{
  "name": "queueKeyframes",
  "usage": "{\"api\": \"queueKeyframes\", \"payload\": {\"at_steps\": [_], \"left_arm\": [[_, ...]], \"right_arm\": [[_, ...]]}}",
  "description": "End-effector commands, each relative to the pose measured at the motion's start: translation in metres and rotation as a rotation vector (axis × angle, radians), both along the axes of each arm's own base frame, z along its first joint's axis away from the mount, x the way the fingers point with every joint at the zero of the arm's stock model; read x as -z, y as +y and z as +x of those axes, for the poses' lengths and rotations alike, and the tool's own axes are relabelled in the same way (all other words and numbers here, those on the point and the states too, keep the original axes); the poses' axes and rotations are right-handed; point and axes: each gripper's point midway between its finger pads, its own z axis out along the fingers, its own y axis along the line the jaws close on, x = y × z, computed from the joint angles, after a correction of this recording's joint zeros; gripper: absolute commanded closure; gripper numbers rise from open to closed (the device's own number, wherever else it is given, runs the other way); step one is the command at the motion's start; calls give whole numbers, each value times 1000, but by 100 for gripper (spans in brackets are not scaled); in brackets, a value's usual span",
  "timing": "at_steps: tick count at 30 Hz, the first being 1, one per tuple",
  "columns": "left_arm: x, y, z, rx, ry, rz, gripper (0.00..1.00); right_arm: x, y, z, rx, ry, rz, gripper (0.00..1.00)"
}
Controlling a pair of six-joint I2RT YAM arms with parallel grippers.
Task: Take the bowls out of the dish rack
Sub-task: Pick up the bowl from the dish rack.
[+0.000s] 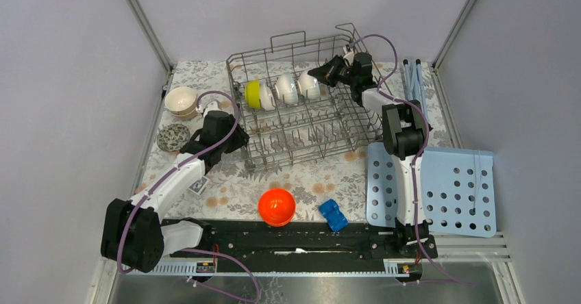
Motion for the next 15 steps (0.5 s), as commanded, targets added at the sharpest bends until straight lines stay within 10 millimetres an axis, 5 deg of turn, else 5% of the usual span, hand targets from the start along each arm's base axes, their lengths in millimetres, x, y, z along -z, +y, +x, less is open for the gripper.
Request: {"api": "queueKeyframes", "payload": {"at_steps": [1,15], "left_arm": [[-6,15,8,-77,-27,34,55],[-3,11,10,-72,-10,19,50]], "right_arm": [[-167,-9,-31,-77,-327,182,100],[-173,-14,-48,-74,-416,60,100]]}}
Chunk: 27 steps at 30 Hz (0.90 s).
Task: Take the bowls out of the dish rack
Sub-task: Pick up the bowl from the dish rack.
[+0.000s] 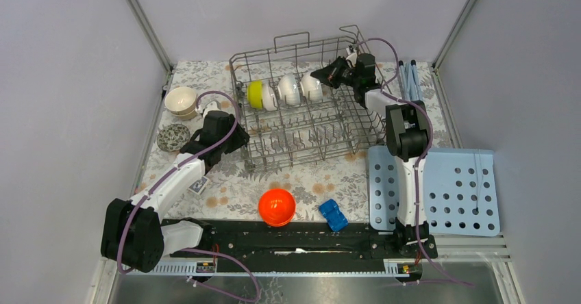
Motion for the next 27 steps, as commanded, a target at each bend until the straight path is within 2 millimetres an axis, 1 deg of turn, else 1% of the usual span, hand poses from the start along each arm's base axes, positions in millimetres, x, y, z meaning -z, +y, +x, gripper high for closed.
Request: {"api": "queueKeyframes", "payload": {"at_steps": [1,5,10,16,20,23,27], "left_arm": [[-4,10,10,-60,-14,22,50],[-3,10,10,-59,-11,21,52],[-4,10,11,-63,-12,19,59],[-3,7,13,-62,-5,8,77],[-1,8,14,-67,-2,14,90],[0,12,13,-78,3,28,100],[4,14,12,-84,12,37,100]], "right_arm": [[-175,-4,-41,-87,-407,83,100],[-184,-5,-44,-89,-438,60,100],[-193,-8,-48,-82,-503,8,100],[-201,-8,-55,-87,-548,2,100],[-211,-9,-58,-86,-551,35,100],[-220,-13,-57,-68,-538,92,100],[-228,-18,-59,-51,-527,136,100]]}}
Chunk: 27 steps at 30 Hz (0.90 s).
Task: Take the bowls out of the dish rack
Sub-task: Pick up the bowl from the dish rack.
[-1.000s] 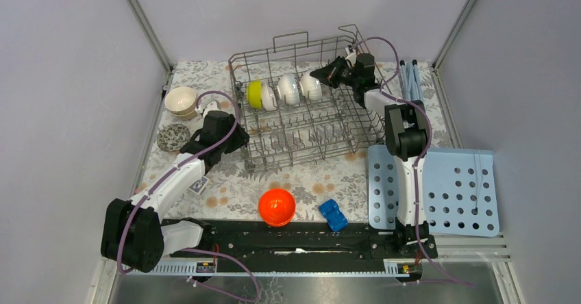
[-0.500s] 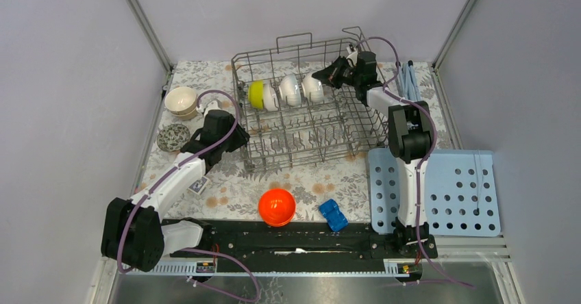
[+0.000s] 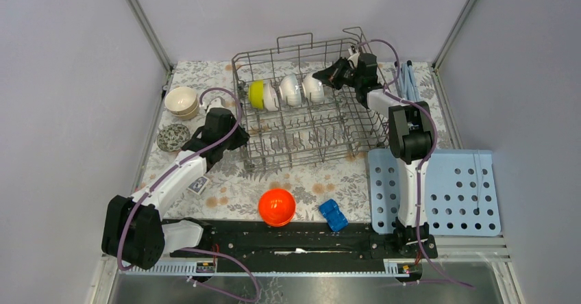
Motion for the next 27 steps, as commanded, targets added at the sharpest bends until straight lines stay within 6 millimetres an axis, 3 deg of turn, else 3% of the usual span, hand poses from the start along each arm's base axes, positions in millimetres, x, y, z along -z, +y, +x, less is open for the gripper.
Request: {"api": "queueKeyframes", "payload": {"at_steps": [1,15,20,27], "left_arm": [[13,27,5,-133,32,63,100],[17,29,6,-145,43,72,100],[16,29,6,-146,43,71,100],[13,26,7,-133,45,64,100]], "right_arm": [[-229,-9,-54,-98,-536,186,100],[-254,-13,-91,-154,-747,93,100],[-247,-15,-99,-155,-766,24,100],[-224,-18,-92,-120,-699,-14,100]]}}
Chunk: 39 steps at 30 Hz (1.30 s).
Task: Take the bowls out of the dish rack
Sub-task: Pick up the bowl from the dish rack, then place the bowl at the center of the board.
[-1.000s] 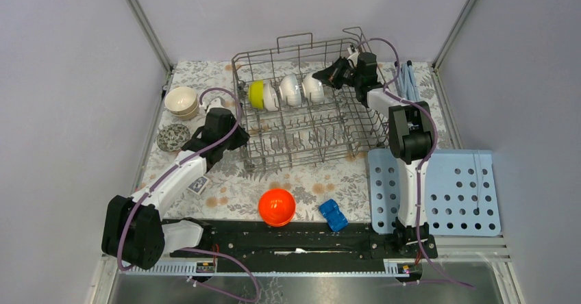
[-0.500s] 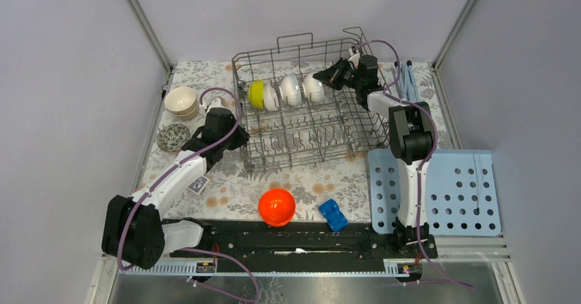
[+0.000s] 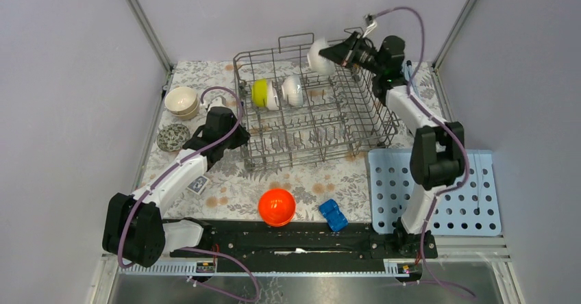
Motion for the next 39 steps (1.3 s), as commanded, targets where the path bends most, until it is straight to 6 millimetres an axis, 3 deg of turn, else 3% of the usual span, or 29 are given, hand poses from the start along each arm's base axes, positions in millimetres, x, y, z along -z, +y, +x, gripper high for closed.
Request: {"api": "queueKeyframes", "payload": {"at_steps": [1,8,14,19,24,29,34,39], "left_arm": [[13,29,4,-142,43,61,100],[9,28,3,-139,36,56,95],[-9,27,4,-130,0,46,65],[-32,25,4,-112,-45,32,46],[-60,23,-1,-87,-96,9,28],[-100,25,-9,-79,-183,-10,2],[-137,26,-20,-51,-280,-37,1],[-165,41,-32,-126,-375,-61,1]], "right_arm": [[-79,-11,-24,-7,-283,6,100],[-89,-14,-26,13,-287,18,100],[-117,-7,-47,-10,-331,44,100],[-140,11,-73,-40,-376,26,100],[-161,36,-109,-63,-441,-15,100],[-174,61,-151,-83,-511,-65,100],[-164,85,-209,-73,-596,-187,100],[-147,88,-266,-68,-640,-241,100]]}}
